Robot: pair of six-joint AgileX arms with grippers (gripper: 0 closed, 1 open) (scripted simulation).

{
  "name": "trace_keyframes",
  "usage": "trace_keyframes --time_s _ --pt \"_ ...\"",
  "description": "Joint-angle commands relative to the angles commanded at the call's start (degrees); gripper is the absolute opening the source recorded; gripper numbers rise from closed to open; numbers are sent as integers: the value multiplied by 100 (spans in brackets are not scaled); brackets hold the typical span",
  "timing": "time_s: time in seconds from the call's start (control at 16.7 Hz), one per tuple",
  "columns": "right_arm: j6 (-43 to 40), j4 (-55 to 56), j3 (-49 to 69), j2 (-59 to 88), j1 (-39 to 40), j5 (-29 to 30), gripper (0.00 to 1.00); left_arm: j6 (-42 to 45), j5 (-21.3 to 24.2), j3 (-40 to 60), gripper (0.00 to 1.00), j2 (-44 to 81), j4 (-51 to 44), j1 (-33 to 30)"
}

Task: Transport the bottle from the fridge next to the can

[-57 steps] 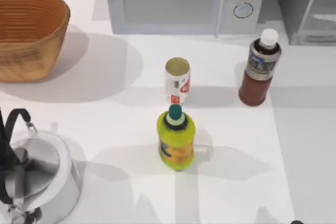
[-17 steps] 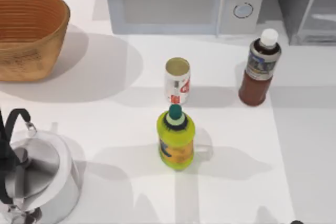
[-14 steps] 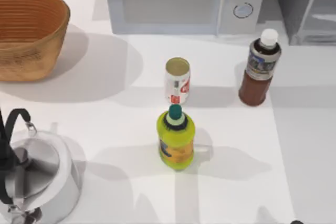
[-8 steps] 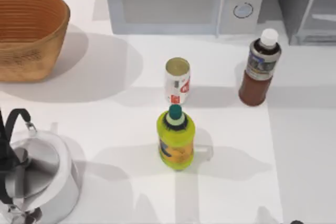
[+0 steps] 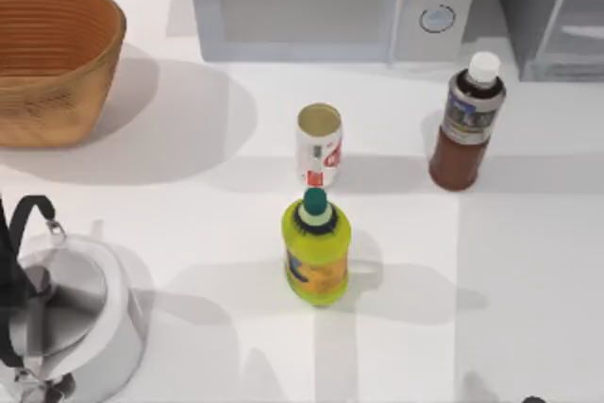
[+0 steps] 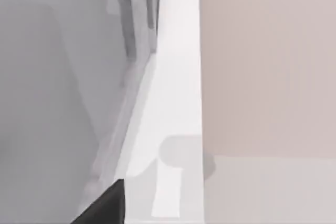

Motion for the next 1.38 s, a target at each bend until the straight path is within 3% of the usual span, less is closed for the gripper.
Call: trace_keyframes --time_s 0.42,0.6,0.78,1.2,1.38 --pt "133 150 -37 -37 62 22 100 0 0 0 100 0 0 0" --pt "410 328 -137 -114 422 345 100 0 0 0 100 0 0 0" --pt "1005 680 -395 -279 1312 1035 100 0 0 0 100 0 0 0" --pt "2899 1727 -1325 -889 4263 3220 100 0 0 0 100 0 0 0" --pt "3519 2070 -1645 -1132 5056 3925 100 0 0 0 100 0 0 0"
